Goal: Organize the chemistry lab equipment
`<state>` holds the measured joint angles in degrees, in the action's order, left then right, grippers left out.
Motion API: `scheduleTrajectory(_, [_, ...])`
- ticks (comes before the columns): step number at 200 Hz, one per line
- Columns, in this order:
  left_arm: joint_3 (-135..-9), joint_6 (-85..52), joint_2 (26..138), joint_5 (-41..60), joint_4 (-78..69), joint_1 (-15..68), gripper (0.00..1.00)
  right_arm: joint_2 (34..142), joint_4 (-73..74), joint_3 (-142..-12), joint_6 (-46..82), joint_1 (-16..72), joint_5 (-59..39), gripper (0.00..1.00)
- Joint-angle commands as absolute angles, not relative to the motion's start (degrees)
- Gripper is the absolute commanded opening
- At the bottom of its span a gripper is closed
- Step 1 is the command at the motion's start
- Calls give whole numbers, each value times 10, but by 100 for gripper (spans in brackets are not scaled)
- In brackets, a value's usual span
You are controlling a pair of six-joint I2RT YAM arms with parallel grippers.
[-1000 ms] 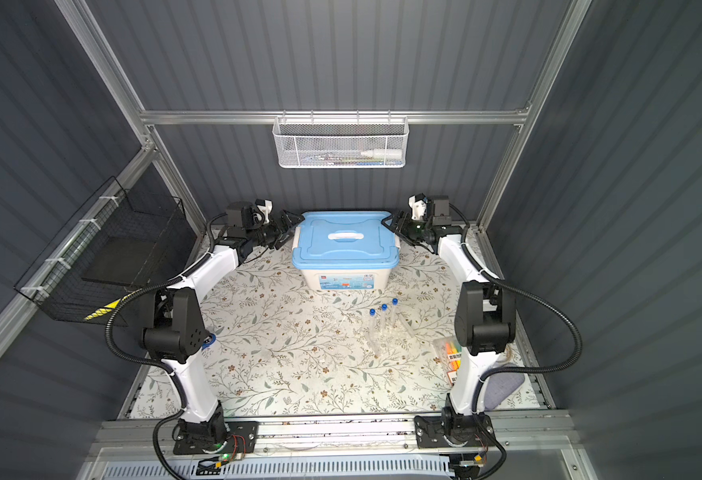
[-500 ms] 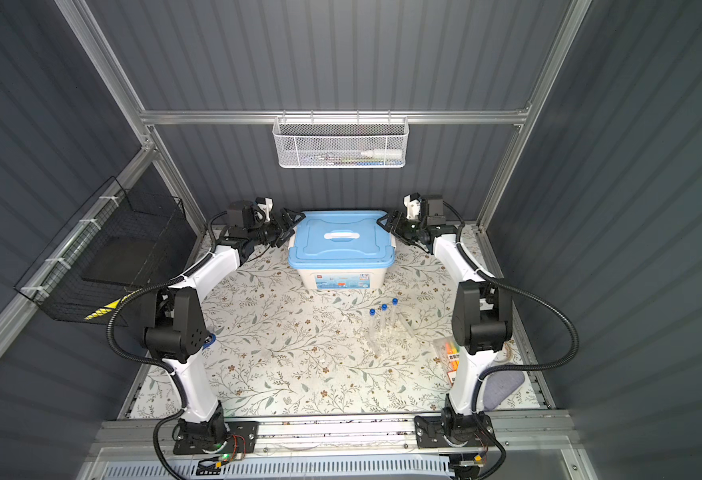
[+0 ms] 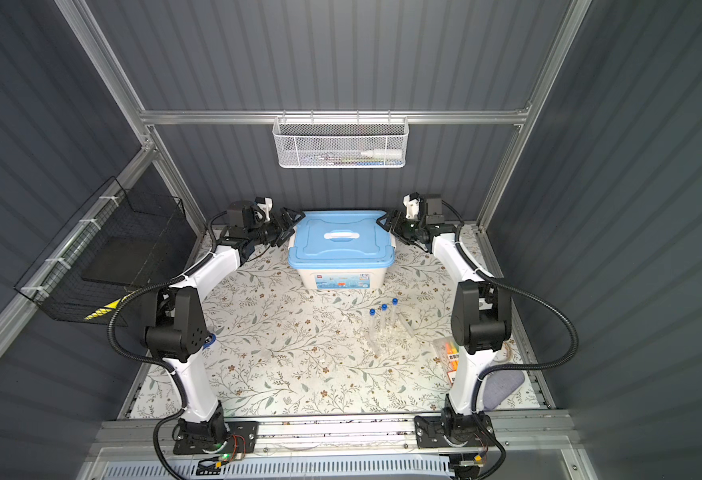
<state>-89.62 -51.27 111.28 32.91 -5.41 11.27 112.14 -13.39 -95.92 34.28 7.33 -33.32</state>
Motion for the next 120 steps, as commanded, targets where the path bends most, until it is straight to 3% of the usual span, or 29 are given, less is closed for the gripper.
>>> scheduleTrajectory(1, [-894,-525,1129,366,-62,132,92,1163,-195,-949,356,119,-376,73])
scheduleTrajectory(120, [-886,-525,1126,366,-61,134,92,1160,-189,-943,357,128,-375,76])
